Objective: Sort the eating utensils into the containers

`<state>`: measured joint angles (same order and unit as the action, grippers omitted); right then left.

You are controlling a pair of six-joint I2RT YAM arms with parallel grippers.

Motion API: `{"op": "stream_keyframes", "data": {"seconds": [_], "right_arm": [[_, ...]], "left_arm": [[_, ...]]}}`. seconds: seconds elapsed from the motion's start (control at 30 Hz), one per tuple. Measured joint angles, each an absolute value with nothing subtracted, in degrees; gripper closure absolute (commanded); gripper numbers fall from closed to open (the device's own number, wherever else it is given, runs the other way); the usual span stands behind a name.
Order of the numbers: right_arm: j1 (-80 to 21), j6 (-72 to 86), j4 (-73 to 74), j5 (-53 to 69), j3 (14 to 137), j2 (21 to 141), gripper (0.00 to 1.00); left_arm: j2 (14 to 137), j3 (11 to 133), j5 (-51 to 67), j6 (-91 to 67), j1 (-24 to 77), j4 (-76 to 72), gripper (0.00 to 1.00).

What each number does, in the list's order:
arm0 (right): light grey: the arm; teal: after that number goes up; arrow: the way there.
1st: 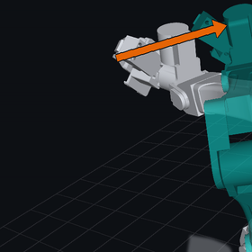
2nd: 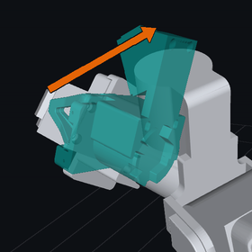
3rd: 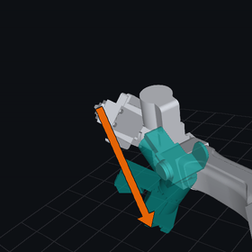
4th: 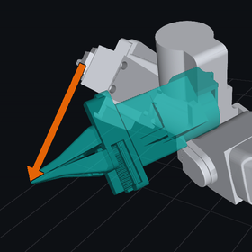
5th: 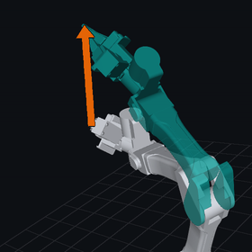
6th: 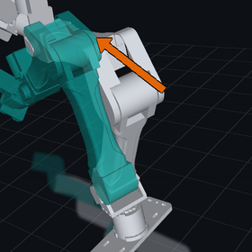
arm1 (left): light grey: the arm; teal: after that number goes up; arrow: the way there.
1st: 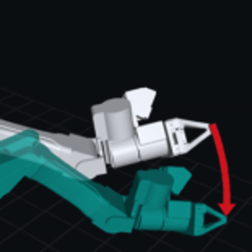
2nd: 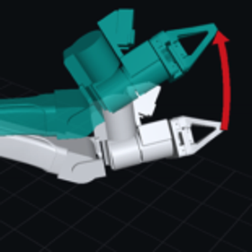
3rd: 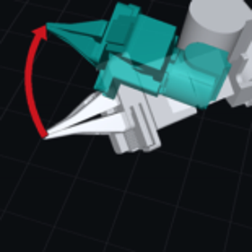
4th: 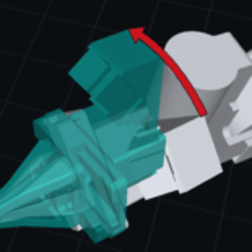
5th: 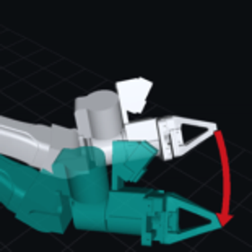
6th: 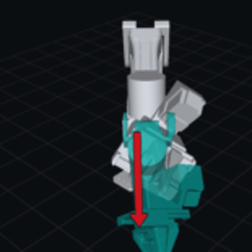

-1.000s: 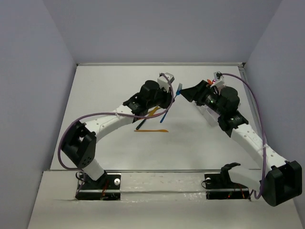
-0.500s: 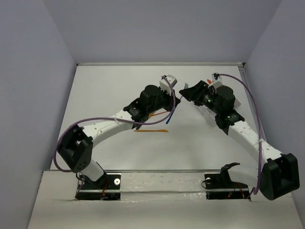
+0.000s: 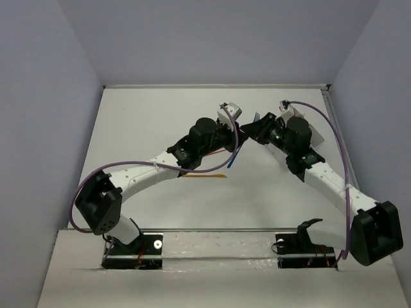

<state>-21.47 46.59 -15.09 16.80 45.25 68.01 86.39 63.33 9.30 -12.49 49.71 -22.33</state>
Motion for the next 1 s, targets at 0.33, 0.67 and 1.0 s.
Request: {"op": "stream_keyframes", "data": {"seconds": [0.33,0.67,1.0], "right_arm": [[-21.89,46.30,-15.53,13.82,44.80,67.07,1.00],[-21.65,40.14,-8.88,4.03,45.95,65.91,1.00],[-7.77,32.71,-2.59,-5.82,52.01,63.83,1.00]], "left_arm": [[86.39,63.33,8.10,-12.08,51.05,-22.04,0.56],[82.06,57.60,6.70,-11.42,52.73,-22.68,0.02],[61.45,41.80,3.40,-13.67,53.56,-24.73,0.01]]}}
